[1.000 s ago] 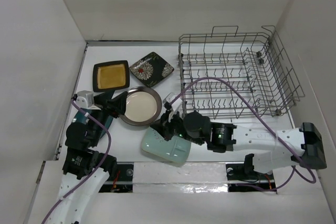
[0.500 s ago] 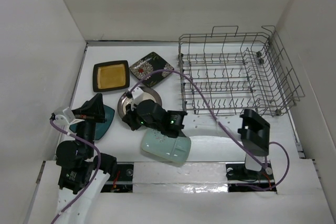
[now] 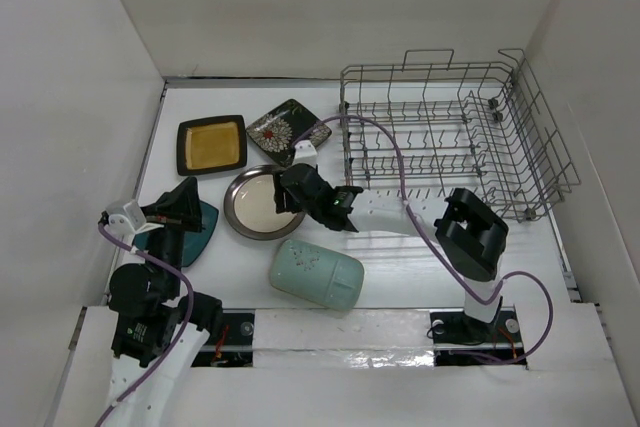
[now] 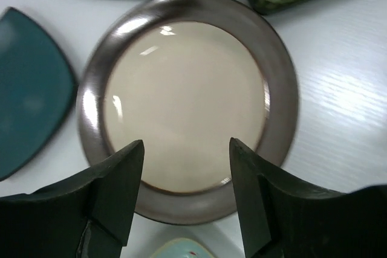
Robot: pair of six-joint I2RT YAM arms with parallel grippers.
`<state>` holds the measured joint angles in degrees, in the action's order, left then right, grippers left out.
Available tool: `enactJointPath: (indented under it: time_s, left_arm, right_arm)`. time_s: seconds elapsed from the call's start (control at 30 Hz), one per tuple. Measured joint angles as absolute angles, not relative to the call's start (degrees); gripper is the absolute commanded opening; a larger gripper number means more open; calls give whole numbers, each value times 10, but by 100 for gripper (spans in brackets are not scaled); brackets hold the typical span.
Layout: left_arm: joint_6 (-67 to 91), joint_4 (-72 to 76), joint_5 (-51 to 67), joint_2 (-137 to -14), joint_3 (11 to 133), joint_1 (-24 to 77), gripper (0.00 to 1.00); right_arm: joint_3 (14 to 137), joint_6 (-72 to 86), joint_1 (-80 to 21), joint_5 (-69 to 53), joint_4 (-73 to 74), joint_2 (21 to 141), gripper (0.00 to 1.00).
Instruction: Load the plates into the dish rack
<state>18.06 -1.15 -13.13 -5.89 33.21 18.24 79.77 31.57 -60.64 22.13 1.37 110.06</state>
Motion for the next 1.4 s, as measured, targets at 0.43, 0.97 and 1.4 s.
enactJointPath:
  time_s: [0.43, 0.97, 1.4]
  left_arm:
    - [179, -11, -109, -58, 332, 194, 10]
    - [179, -11, -100, -38, 332, 199, 11]
    - [179, -11, -94, -32, 332, 199, 11]
  right_arm:
    - [724, 439, -613, 316, 87, 1093, 73]
    - [722, 525, -602, 258, 14, 1148, 71]
    - [688, 588, -596, 250, -69, 1158, 36]
